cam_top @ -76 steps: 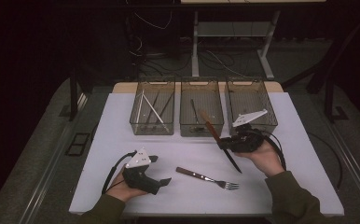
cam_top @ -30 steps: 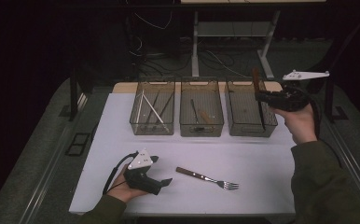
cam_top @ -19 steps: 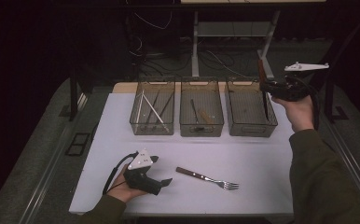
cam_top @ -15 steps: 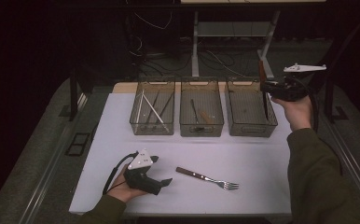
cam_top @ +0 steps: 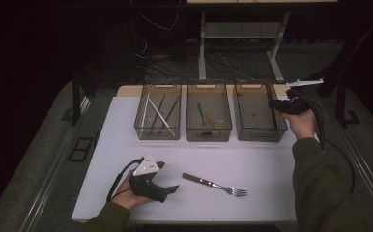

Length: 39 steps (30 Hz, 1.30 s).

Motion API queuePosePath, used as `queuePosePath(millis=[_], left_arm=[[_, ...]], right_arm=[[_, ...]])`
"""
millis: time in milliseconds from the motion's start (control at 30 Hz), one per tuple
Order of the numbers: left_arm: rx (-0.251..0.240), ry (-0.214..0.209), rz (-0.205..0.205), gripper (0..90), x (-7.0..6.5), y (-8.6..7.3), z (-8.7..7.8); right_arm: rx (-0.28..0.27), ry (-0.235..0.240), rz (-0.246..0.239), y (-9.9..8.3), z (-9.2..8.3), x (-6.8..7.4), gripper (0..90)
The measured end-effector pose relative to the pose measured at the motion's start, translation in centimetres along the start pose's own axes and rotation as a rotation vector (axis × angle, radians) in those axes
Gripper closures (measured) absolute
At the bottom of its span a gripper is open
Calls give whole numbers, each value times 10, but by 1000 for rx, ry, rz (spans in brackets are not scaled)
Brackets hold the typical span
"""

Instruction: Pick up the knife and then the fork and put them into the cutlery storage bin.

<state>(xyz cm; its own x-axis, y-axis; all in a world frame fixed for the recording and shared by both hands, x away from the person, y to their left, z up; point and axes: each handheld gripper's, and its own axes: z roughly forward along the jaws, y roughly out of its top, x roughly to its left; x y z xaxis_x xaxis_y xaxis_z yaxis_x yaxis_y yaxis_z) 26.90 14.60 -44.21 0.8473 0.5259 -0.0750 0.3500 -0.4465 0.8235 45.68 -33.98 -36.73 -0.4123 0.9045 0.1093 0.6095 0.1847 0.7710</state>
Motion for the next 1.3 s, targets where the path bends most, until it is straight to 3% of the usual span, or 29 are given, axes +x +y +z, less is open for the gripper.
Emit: queuePosePath(millis=[233,700,933,1200,1300], left_arm=[[3,-4,1,50,0,0,0],[5,-9,3,51,-1,0,1],[9,-11,7,50,-1,0,1],[6,-9,-1,50,-1,0,2],[1,-9,-6,50,-2,0,2]], right_arm=[[65,-15,4,-7,8,-4,769],[102,-16,-24,-6,23,3,765],[76,-7,-17,-6,22,3,626],[31,99,4,-3,1,10,493],[2,122,-26,-4,-11,19,482]])
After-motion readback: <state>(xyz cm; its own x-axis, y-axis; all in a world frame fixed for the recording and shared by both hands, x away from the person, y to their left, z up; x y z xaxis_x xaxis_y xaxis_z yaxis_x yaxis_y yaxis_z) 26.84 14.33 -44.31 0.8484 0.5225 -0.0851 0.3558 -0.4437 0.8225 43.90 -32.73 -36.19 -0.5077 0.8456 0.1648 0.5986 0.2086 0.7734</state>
